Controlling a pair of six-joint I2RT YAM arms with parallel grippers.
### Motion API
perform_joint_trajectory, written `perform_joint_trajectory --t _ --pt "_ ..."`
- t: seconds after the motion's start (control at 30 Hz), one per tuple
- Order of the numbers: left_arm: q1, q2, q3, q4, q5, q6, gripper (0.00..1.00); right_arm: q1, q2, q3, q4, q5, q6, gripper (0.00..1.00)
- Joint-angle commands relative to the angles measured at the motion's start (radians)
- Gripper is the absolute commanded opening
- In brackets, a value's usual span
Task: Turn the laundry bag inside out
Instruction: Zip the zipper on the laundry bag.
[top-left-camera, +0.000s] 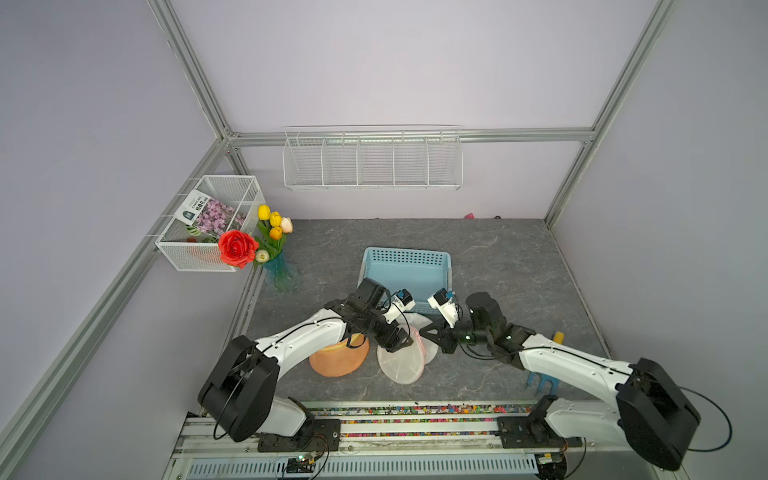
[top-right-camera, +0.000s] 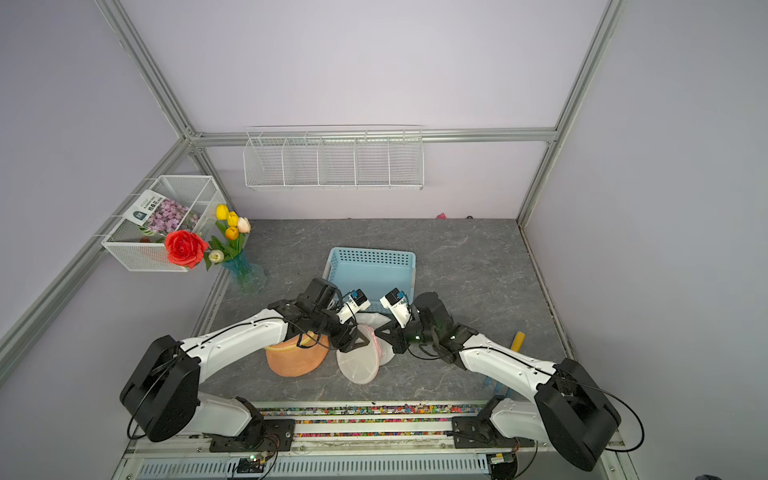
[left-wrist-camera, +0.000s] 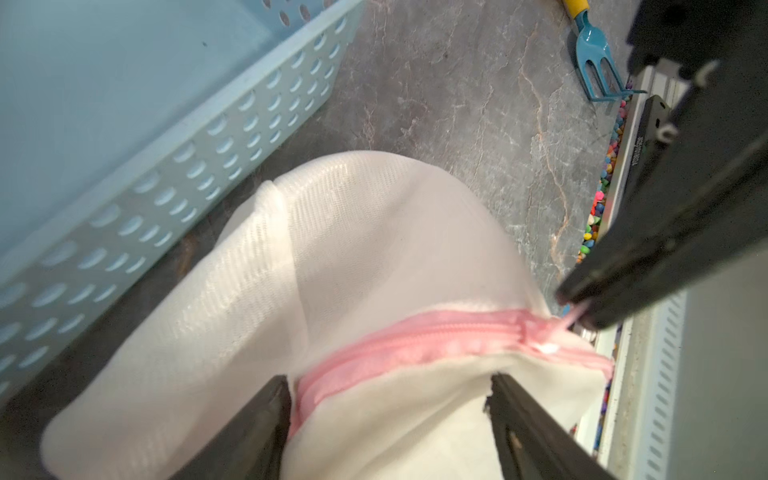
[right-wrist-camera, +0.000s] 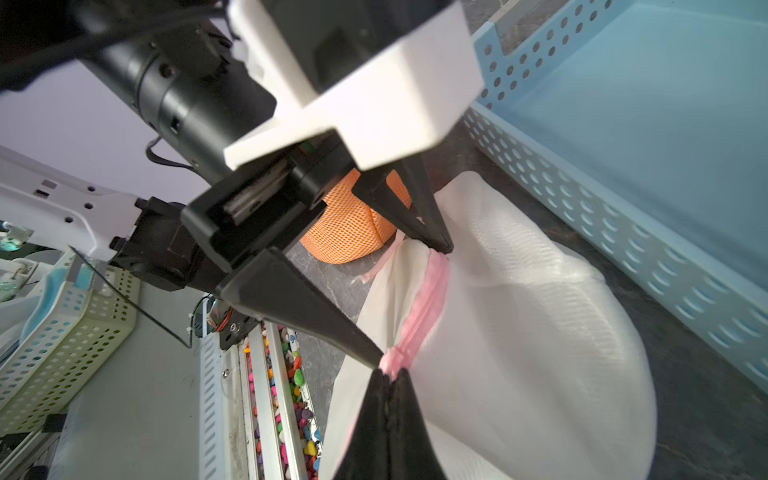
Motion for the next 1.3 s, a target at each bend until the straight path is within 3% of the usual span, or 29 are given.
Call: perform_joint_trajectory --t 0.0,0.43,0.5,0.63,0.73,1.1,1.27 --pt "-0.002 -0.065 -0.032 0.135 0.015 0.102 0.76 -0.005 0.023 0.027 0.028 -0.078 -0.028 0.0" --pt "-0.016 0.008 0.007 0.116 0.042 0.195 0.64 -0.004 0.087 0.104 -0.041 -0.171 -0.088 0.0" --pt "-0.017 0.033 0.037 0.062 0.072 0.215 0.51 -0.007 0.091 0.106 -0.04 -0.164 -0.086 0.0" --pt "-0.016 0.052 0.084 -0.013 0.092 0.236 0.1 -0.008 0.09 0.101 -0.03 -0.14 -0.077 0.0" --pt "-0.016 0.035 0.098 -0.034 0.085 0.225 0.0 -0.016 0.074 0.08 -0.021 -0.089 -0.054 0.0" --pt "-0.037 -0.07 0.1 -0.084 0.153 0.09 0.0 -0.03 -0.123 -0.011 -0.04 0.263 0.158 0.0" --pt "-0.043 -0.195 0.025 0.049 0.088 -0.088 0.0 -0.03 -0.22 -0.069 -0.108 0.379 0.248 0.0"
